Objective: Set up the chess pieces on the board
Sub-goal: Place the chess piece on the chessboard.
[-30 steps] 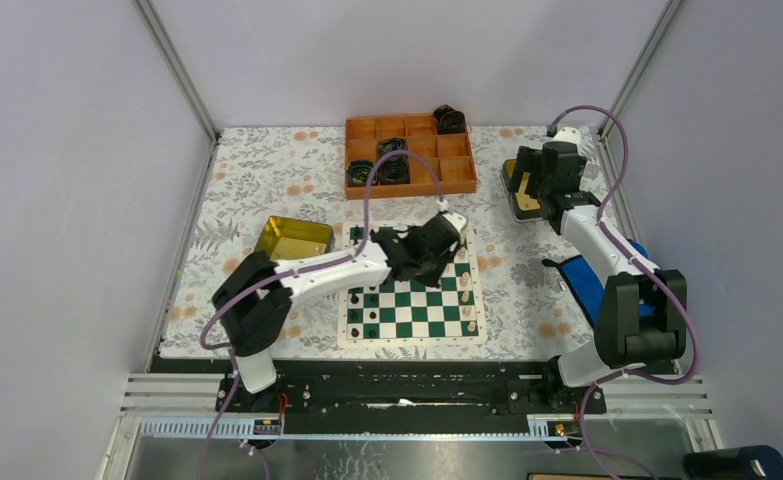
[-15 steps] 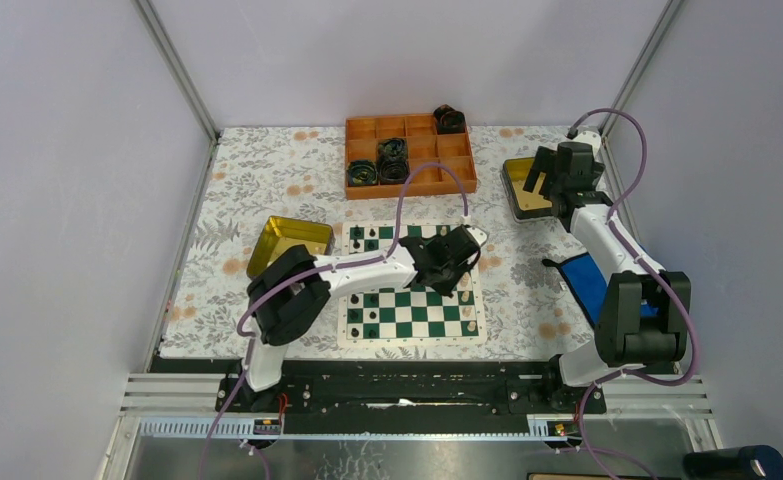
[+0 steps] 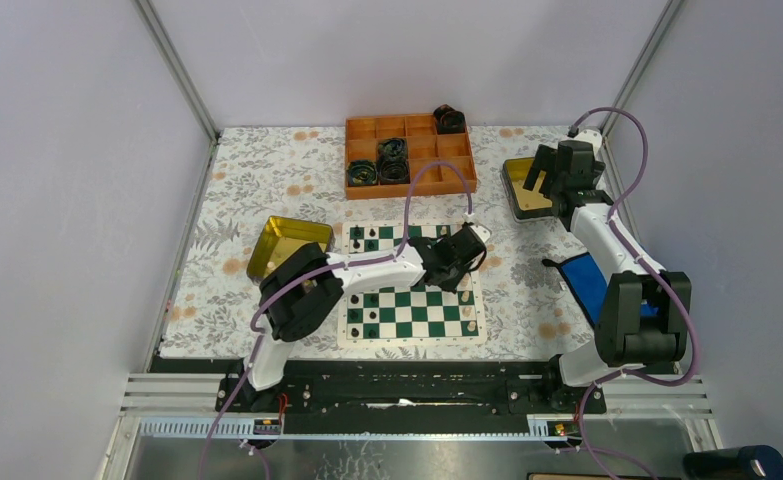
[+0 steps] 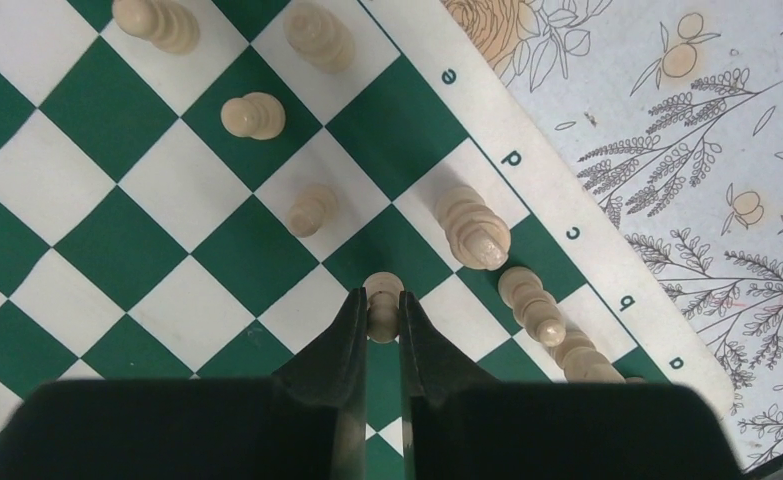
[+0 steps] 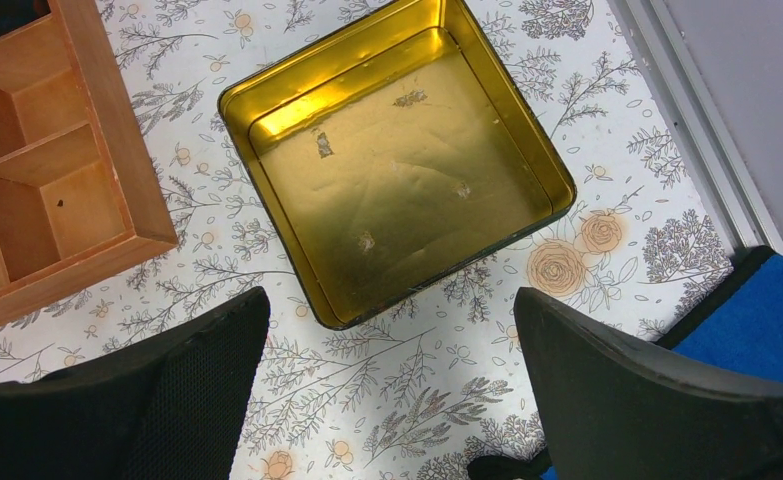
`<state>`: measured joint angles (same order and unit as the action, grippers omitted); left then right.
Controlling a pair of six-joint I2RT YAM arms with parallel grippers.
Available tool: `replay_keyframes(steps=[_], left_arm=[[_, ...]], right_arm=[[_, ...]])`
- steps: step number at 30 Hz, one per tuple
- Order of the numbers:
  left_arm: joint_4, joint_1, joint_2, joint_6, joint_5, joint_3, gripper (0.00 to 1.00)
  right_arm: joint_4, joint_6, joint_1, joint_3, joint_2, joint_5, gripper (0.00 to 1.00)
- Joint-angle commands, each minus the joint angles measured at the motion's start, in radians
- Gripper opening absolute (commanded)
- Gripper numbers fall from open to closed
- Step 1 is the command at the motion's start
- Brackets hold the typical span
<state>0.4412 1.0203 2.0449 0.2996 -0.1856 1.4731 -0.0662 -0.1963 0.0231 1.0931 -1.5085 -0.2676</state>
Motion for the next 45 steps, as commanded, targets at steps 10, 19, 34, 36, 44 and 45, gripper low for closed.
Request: replay_keyframes(steps=[10, 19, 34, 36, 44, 45], left_arm=[[-0.043, -0.006, 0.034, -0.014, -0.018, 0.036, 0.00], [-0.039, -0.007, 0.035, -0.014, -0.019, 0.033, 0.29], [0.045, -0.017, -0.074, 0.018, -0.096, 0.058, 0.44], [0.083, -0.018, -0.123, 0.039, -0.118, 0.071, 0.44], [0.181, -0.124, -0.364, 0.200, -0.242, -0.016, 0.48], [0.186, -0.159, -0.388, 0.226, -0.247, -0.041, 0.48]], right_arm=[[0.023, -0.008, -0.005, 0.063, -0.027, 0.018, 1.00], [0.019, -0.007, -0.005, 0.069, -0.036, 0.025, 1.00], [0.019, -0.006, -0.005, 0.067, -0.034, 0.035, 1.00], [0.020, -0.006, -0.005, 0.067, -0.033, 0.037, 1.00], [0.021, -0.020, -0.005, 0.077, -0.041, 0.064, 1.00], [0.022, -0.022, -0.005, 0.077, -0.041, 0.069, 1.00]])
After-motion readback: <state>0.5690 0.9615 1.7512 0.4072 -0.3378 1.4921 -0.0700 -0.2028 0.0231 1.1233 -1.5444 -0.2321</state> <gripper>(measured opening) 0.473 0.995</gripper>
